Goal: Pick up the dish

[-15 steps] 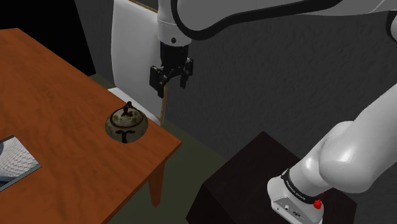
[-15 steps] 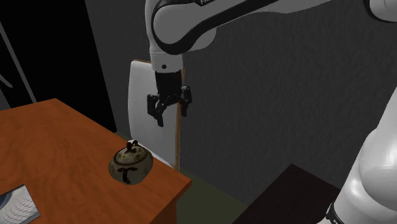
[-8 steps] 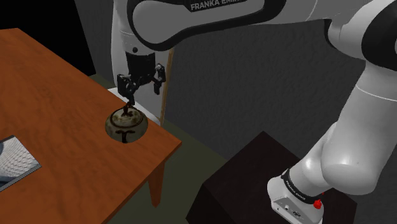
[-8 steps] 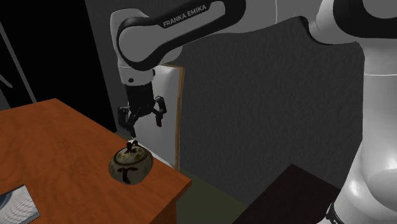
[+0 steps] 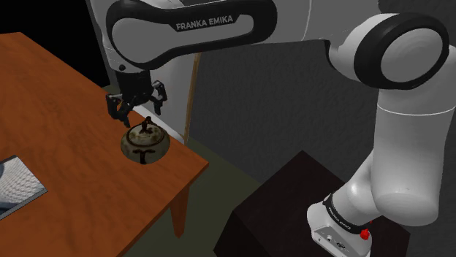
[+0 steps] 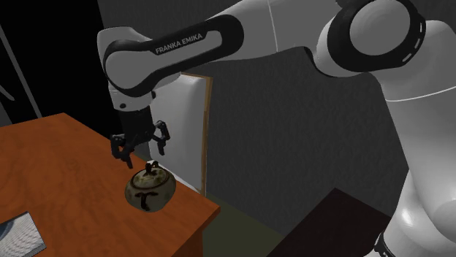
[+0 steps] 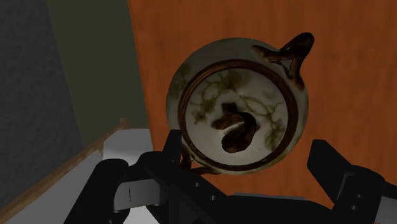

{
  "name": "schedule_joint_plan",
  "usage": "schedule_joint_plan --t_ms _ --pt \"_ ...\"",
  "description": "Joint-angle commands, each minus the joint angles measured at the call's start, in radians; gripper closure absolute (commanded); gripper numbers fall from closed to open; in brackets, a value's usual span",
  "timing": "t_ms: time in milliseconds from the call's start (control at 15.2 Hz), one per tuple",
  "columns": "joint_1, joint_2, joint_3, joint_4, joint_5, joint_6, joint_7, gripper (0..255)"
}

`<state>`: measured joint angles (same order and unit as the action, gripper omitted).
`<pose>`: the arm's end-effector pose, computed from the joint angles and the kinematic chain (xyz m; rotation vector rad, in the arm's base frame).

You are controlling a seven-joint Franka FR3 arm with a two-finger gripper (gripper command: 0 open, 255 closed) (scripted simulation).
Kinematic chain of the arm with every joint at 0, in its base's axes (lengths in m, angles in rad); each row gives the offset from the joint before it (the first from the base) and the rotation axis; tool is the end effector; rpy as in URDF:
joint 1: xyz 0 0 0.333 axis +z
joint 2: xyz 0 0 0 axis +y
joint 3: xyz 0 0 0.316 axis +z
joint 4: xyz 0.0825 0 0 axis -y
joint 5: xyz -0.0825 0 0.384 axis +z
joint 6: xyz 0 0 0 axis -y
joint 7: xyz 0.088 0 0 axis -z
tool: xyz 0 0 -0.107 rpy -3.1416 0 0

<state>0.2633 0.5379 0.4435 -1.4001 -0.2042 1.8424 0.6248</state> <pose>0.5744 0.3940 0.4127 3.1318 0.1426 -0.0809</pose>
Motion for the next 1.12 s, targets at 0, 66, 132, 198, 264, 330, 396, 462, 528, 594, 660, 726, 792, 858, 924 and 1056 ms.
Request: schedule_joint_plan --t_ms 0,66,132,198,264,330,396,462,528,594,660,726,792,858,924,1056 --pt "0.0 0.007 -0.002 -0.02 -0.003 0.026 0.003 0" --pt "0.0 0.01 -0.003 -0.029 -0.005 0.038 0.004 0" --pt "-0.001 0.013 -0.004 -0.038 -0.007 0.05 0.005 0" --pt "-0.001 0.019 -0.005 -0.05 -0.01 0.068 0.007 0" --pt "-0.001 0.019 -0.005 -0.051 -0.01 0.068 0.007 0" --pt "-0.001 0.019 -0.005 -0.05 -0.01 0.068 0.007 0" --pt "0.0 0.021 -0.006 -0.046 -0.01 0.066 0.007 255" --pt "0.001 0.022 -0.006 -0.044 -0.011 0.065 0.007 255" --pt "0.001 0.023 -0.006 -0.044 -0.011 0.065 0.008 255" --pt "0.001 0.022 -0.006 -0.044 -0.011 0.065 0.007 255" --pt "0.001 0.023 -0.006 -0.043 -0.011 0.064 0.007 255" --pt "0.001 0.023 -0.006 -0.042 -0.011 0.064 0.007 255" --pt "0.001 0.023 -0.006 -0.043 -0.011 0.064 0.007 255" --pt "0.002 0.023 -0.006 -0.041 -0.011 0.063 0.008 255" --pt "0.002 0.024 -0.006 -0.041 -0.011 0.063 0.008 255" --pt "-0.001 0.015 -0.004 -0.042 -0.008 0.056 0.006 255"
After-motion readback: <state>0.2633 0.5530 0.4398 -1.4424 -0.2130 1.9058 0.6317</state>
